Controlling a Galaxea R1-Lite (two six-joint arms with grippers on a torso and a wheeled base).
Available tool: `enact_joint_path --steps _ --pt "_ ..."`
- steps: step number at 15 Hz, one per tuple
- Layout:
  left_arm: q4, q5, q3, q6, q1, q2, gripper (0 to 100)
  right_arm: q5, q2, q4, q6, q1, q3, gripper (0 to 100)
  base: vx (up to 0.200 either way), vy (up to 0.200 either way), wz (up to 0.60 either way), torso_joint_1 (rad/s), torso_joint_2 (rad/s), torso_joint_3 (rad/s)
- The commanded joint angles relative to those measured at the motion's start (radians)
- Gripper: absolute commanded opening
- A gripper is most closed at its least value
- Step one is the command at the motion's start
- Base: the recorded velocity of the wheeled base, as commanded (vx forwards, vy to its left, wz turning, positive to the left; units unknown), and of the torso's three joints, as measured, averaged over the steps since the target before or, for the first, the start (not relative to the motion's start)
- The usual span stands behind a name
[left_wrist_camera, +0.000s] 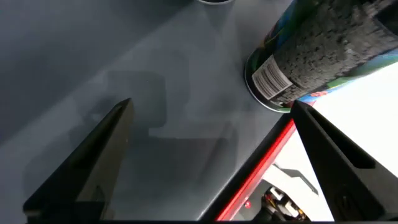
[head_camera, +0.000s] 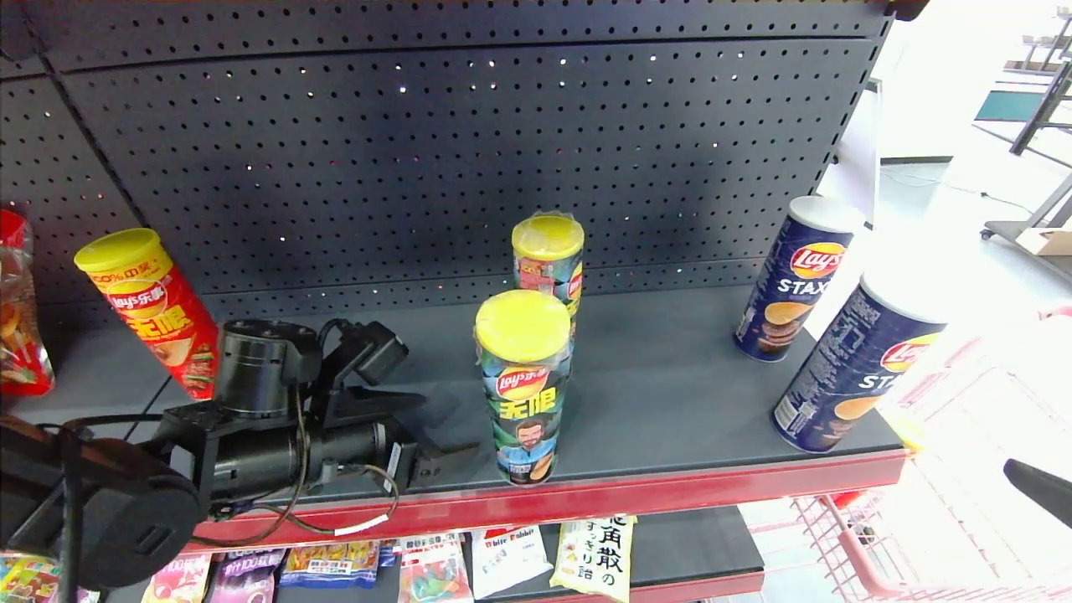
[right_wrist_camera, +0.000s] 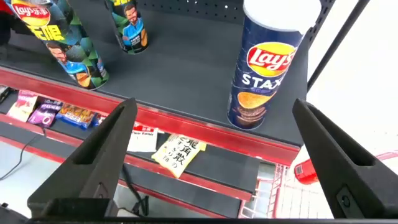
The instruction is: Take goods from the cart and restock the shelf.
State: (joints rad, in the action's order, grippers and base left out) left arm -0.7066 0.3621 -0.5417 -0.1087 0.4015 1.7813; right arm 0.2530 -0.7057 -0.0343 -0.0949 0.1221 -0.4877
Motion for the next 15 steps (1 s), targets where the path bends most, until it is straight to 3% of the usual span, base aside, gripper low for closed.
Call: enact_joint_path --steps 1,15 --pt "-0.001 0.000 -0.014 0.001 0.000 0.032 100 0.000 0.000 0.001 0.000 -0.001 0.003 100 0.000 0.000 0.00 0.000 0.00 0.000" --pt "-0.001 0.001 -0.084 0.001 0.025 0.107 100 -0.014 0.000 -0.001 0.000 -0.016 0.015 100 0.000 0.000 0.00 0.000 0.00 0.000"
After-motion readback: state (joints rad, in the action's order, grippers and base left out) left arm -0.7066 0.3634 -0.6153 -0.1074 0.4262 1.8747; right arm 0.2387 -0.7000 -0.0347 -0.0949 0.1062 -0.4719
